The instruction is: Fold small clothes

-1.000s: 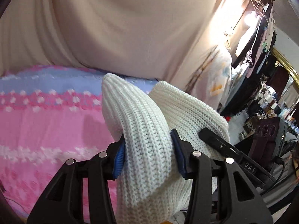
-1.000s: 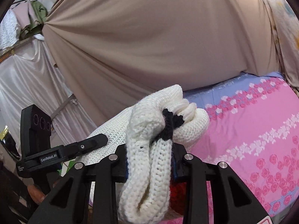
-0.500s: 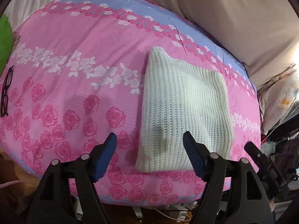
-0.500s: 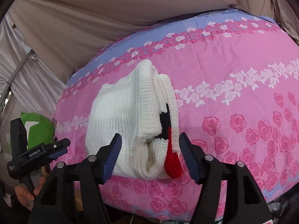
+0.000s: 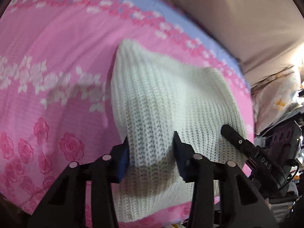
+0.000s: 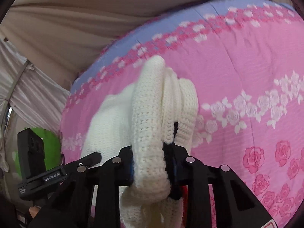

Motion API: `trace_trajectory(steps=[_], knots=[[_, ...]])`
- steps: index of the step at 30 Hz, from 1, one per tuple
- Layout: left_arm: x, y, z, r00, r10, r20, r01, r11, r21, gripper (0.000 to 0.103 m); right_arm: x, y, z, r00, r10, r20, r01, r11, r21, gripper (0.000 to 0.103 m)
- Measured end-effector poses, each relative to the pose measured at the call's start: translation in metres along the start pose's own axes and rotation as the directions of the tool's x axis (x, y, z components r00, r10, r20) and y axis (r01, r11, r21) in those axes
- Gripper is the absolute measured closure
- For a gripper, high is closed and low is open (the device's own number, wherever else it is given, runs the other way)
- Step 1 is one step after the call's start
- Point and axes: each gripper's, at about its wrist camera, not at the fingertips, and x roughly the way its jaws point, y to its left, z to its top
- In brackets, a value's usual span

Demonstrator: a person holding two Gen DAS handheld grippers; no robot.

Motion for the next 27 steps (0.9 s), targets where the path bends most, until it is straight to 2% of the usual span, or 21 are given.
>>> trace_trajectory(steps=[2,4,5,6,7,8,9,10,11,12,14,17,19,20,21,23,25,27], knots=[[-0.025,-0.014,0.005,0.997,-0.021,0.07,0.018,0.999,0.042,0.067,-0.023,0.018,0.006,0.997,0.021,0.07,-0.017,0.998,-0.053,0.078],[-0.026,-0.02,0.008,0.996,0.013,0.092,-0.02,0.998,0.067,0.065,-0.027,0.019,0.008,0.994,0.02,0.107,-0.012,0.997,-0.076,0.073],[-0.013,-0.02,0.009,0.995,0.069,0.078,-0.076,0.994,0.082,0.061,-0.016,0.014,0.009,0.997,-0.012,0.081,0.019,0.996,-0.084,0.071],[0.004,-0.016,0.008,0.99,0.128,0.053,-0.133,0.986,0.099,0.061,0.006,0.003,0.007,0.996,-0.084,0.026,0.086,0.992,-0.092,0.068],[0.02,-0.011,0.005,0.982,0.186,0.019,-0.187,0.976,0.11,0.06,0.025,-0.01,0.004,0.987,-0.155,-0.034,0.151,0.984,-0.092,0.067],[0.031,-0.006,0.001,0.976,0.217,-0.018,-0.214,0.971,0.108,0.055,0.035,-0.023,0.001,0.98,-0.178,-0.085,0.173,0.983,-0.067,0.066],[0.025,-0.003,-0.004,0.978,0.207,-0.001,-0.206,0.975,0.089,0.053,0.027,-0.032,-0.001,0.99,-0.122,-0.071,0.123,0.992,0.003,0.065],[0.012,-0.004,-0.008,0.979,0.202,0.024,-0.204,0.976,0.071,0.05,0.012,-0.033,-0.003,0.993,-0.113,-0.041,0.115,0.993,0.027,0.065],[0.003,-0.005,-0.012,0.976,0.215,0.031,-0.216,0.974,0.07,0.044,-0.003,-0.025,-0.005,0.991,-0.136,-0.012,0.136,0.991,0.005,0.065],[-0.006,-0.008,-0.017,0.974,0.222,0.039,-0.224,0.972,0.073,0.044,-0.022,-0.013,-0.008,0.987,-0.158,0.029,0.159,0.987,-0.039,0.065],[-0.016,-0.014,-0.027,0.968,0.244,0.053,-0.248,0.963,0.105,0.043,-0.052,0.006,-0.016,0.987,-0.13,0.089,0.138,0.986,-0.091,0.069],[-0.005,-0.017,-0.041,0.947,0.319,0.027,-0.319,0.934,0.163,0.043,-0.059,0.023,-0.032,0.986,-0.149,0.073,0.159,0.973,-0.167,0.078],[0.008,-0.016,-0.046,0.938,0.347,0.004,-0.342,0.924,0.171,0.04,-0.025,0.015,-0.049,0.969,-0.245,-0.009,0.236,0.943,-0.234,0.098],[0.014,-0.014,-0.05,0.932,0.361,-0.018,-0.352,0.919,0.175,0.038,-0.008,0.004,-0.057,0.958,-0.282,-0.058,0.261,0.937,-0.234,0.098],[0.018,-0.013,-0.053,0.929,0.37,-0.031,-0.359,0.917,0.175,0.037,-0.001,-0.012,-0.065,0.957,-0.278,-0.085,0.257,0.945,-0.201,0.099],[0.018,-0.012,-0.055,0.926,0.376,-0.036,-0.365,0.915,0.17,0.037,-0.015,-0.013,-0.06,0.966,-0.246,-0.078,0.232,0.961,-0.151,0.1],[0.016,-0.012,-0.057,0.923,0.383,-0.03,-0.372,0.912,0.174,0.037,-0.04,0.004,-0.055,0.971,-0.236,-0.021,0.229,0.957,-0.18,0.101],[0.018,-0.013,-0.059,0.917,0.398,-0.03,-0.387,0.904,0.18,0.037,-0.038,0.008,-0.059,0.962,-0.271,-0.028,0.258,0.939,-0.228,0.101]])
